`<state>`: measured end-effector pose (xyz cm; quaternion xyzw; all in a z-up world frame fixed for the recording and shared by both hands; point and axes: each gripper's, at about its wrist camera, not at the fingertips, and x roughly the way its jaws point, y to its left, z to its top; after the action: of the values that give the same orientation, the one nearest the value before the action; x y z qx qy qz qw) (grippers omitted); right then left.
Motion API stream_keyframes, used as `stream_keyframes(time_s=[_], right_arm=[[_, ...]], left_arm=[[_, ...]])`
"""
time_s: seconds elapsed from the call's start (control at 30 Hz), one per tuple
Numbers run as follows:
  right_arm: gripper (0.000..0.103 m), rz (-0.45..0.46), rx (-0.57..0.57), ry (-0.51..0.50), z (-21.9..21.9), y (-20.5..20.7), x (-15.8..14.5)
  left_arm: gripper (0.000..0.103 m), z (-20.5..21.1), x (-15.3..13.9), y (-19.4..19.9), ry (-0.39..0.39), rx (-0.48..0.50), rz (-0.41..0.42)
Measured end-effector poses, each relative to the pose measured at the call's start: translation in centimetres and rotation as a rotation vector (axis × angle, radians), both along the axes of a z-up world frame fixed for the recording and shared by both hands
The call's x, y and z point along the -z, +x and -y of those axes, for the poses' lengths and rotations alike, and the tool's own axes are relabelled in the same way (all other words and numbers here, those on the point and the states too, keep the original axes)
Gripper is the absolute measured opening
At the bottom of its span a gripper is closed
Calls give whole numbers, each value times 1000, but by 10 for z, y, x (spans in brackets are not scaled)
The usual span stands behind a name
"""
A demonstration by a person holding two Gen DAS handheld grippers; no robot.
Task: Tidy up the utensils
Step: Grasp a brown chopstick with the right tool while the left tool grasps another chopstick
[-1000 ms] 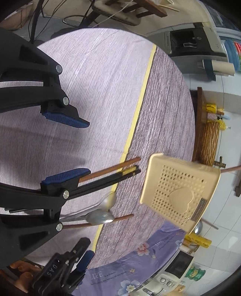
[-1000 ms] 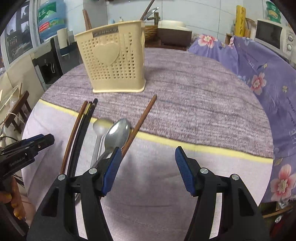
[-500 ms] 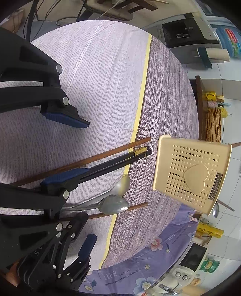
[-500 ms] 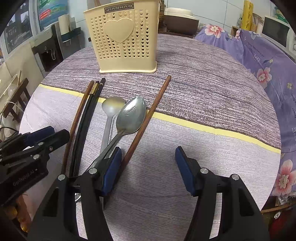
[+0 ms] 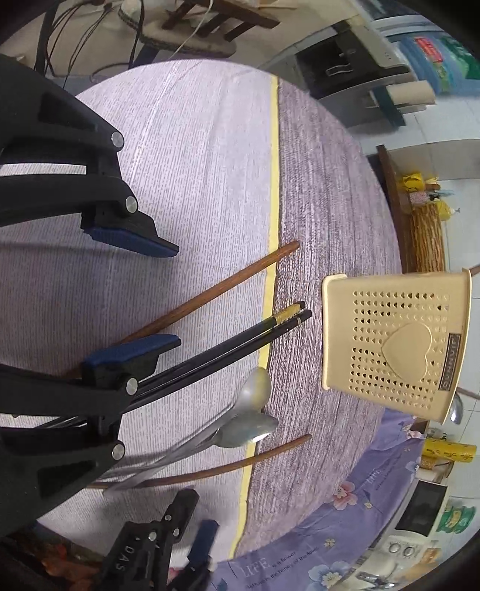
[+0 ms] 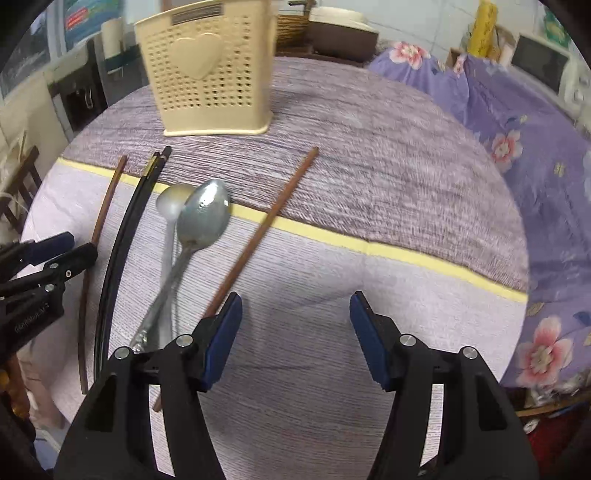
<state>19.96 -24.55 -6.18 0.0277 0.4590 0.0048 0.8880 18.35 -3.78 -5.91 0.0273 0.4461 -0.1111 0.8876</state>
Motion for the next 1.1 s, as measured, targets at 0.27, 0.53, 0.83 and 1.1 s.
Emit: stream_keyframes(time_s=[0.27,0.53,0.83,1.1], right_arm=[[60,75,74,143,16,20,-13],[58,104,99,139,9,44,-18],[54,92,111,134,9,54,-17],[35,33,125,140,3,89,-9]], left_arm=[[44,-20,-9,24,-105,-95,1],[35,-16,-5,62,-85,-115,-19],[16,-2,-4,84,-15,-101,-7],[16,2,-5,89,-19,-88,-11]])
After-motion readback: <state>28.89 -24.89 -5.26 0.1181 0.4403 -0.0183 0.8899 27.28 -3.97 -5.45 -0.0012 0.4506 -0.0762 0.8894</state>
